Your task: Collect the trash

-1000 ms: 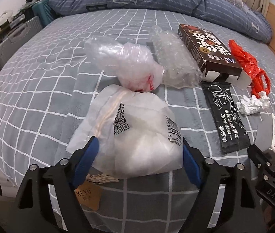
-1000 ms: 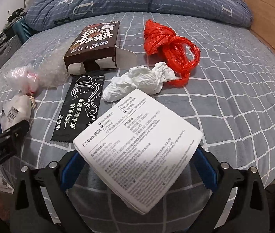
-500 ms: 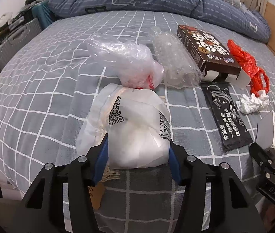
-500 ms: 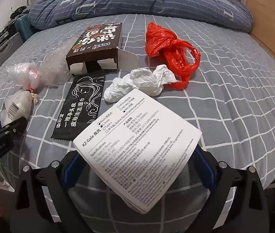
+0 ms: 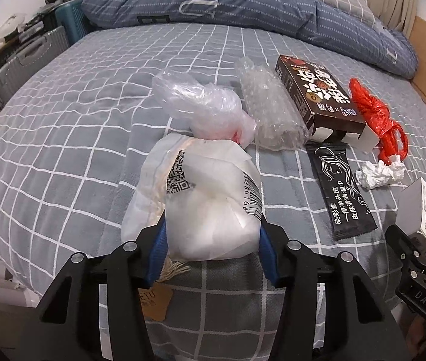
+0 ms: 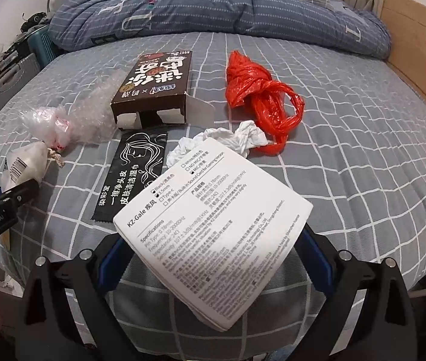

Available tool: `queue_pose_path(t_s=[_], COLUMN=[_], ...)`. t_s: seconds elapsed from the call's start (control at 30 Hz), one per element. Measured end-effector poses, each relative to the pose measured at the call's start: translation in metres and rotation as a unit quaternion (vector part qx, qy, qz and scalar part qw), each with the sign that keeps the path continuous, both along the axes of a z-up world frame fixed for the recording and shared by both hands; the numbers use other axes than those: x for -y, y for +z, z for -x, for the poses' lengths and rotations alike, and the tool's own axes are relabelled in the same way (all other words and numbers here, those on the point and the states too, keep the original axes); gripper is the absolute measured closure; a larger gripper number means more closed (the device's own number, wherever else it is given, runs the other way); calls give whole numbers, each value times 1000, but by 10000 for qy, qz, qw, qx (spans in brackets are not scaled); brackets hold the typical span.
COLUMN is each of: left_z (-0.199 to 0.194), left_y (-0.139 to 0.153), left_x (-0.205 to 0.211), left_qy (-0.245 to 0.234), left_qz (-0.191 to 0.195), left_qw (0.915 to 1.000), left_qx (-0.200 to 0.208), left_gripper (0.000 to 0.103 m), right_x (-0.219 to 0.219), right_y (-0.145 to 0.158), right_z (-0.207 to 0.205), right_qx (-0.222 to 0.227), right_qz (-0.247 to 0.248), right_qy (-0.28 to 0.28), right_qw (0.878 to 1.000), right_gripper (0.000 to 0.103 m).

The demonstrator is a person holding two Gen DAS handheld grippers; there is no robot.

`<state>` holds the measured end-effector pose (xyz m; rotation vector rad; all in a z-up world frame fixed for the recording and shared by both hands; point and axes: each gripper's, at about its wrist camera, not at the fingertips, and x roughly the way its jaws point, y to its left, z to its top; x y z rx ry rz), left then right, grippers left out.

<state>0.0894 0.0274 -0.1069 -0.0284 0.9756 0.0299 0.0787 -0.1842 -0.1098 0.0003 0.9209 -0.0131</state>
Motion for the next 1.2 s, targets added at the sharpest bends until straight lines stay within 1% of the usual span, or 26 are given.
queue_pose_path(t_s=[0.57,1.2], left_z=[15,47], left_y=[22,41], left_x=[0,8], left_qy=[-73,-281], left_qz=[90,229], left_qw=[9999,9990], left_qx=[90,269], left_gripper=[53,53], right_x=[-2,3], right_y=[27,49], right_z=[12,38], right_qx=[225,400], right_qz=[4,-136], right_qy=[26,57], right_qw=[9997,9991], right_gripper=[11,11])
